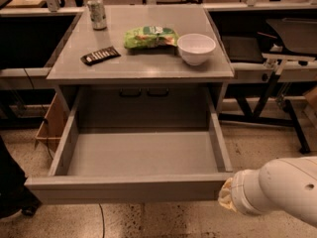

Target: Close top drawer

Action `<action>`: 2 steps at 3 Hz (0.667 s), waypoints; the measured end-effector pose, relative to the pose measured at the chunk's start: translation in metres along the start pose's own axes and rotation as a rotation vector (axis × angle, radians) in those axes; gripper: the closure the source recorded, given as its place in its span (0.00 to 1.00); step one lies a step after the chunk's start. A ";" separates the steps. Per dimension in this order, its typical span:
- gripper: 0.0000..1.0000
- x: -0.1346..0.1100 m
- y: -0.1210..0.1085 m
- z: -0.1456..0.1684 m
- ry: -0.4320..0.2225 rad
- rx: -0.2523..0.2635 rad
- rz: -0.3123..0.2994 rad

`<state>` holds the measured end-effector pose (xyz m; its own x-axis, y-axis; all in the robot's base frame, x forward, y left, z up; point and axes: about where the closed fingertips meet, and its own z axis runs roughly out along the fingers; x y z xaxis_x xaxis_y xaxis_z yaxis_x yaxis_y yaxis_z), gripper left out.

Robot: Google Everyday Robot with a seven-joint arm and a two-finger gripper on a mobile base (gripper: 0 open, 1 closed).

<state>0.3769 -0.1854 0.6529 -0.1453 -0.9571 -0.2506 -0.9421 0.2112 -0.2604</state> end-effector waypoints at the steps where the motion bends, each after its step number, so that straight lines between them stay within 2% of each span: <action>1: 1.00 -0.016 -0.024 0.006 -0.037 0.049 -0.033; 2: 1.00 -0.016 -0.024 0.006 -0.038 0.050 -0.033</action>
Offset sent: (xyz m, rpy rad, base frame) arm 0.1009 0.0480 0.0160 0.1053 -0.2225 0.0931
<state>0.4037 -0.1739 0.6575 -0.1018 -0.9558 -0.2760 -0.9299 0.1900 -0.3150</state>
